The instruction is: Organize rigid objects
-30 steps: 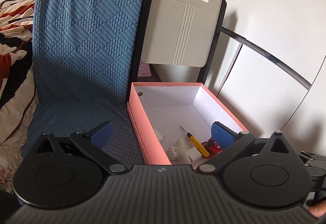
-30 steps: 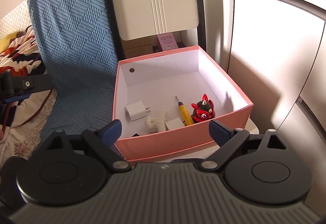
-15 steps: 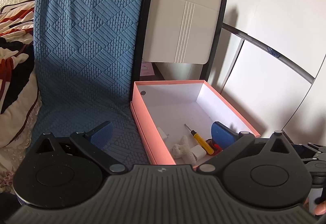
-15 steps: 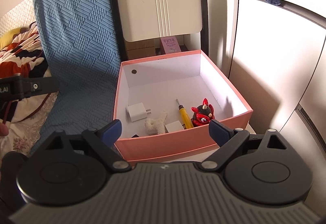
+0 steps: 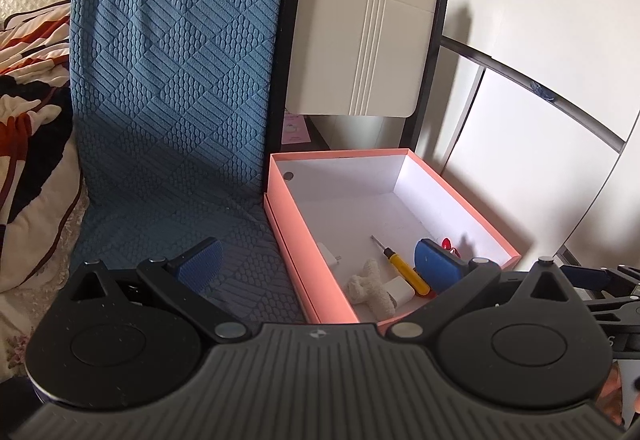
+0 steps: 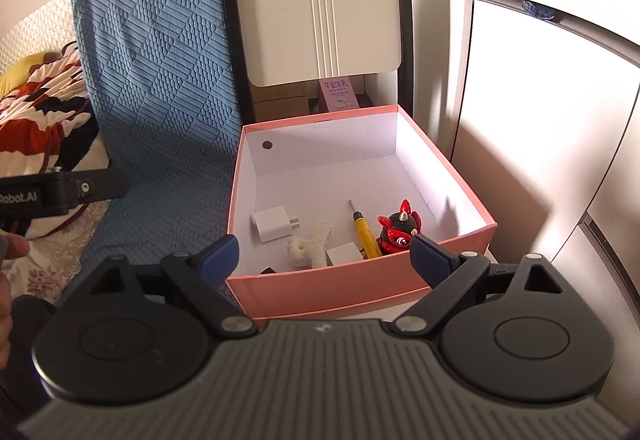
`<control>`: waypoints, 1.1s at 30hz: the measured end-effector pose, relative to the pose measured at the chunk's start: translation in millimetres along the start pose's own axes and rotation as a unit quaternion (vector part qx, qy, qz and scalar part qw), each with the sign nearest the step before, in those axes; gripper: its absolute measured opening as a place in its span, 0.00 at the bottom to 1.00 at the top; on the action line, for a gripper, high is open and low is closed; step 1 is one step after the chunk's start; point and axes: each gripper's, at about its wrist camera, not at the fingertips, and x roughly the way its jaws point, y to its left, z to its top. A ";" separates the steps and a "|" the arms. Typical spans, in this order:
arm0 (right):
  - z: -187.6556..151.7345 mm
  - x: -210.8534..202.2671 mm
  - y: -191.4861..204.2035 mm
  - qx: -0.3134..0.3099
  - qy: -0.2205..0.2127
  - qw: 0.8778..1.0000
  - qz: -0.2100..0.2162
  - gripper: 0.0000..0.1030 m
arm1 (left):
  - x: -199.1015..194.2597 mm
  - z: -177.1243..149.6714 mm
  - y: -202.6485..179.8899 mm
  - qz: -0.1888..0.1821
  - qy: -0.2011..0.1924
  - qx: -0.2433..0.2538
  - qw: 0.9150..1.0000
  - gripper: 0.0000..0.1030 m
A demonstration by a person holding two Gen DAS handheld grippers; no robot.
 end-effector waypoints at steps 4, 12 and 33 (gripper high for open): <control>-0.7 1.4 0.7 0.001 0.002 1.000 0.001 0.91 | 1.0 -0.9 2.0 0.004 0.003 -0.002 1.000 1.00; 0.1 2.5 -0.3 0.009 0.007 1.000 0.002 0.91 | 3.0 -1.8 0.8 0.007 0.007 -0.003 1.000 1.00; -4.7 6.5 -3.7 0.015 0.020 1.000 0.000 0.91 | 4.1 -4.3 -3.5 0.001 0.009 0.005 1.000 1.00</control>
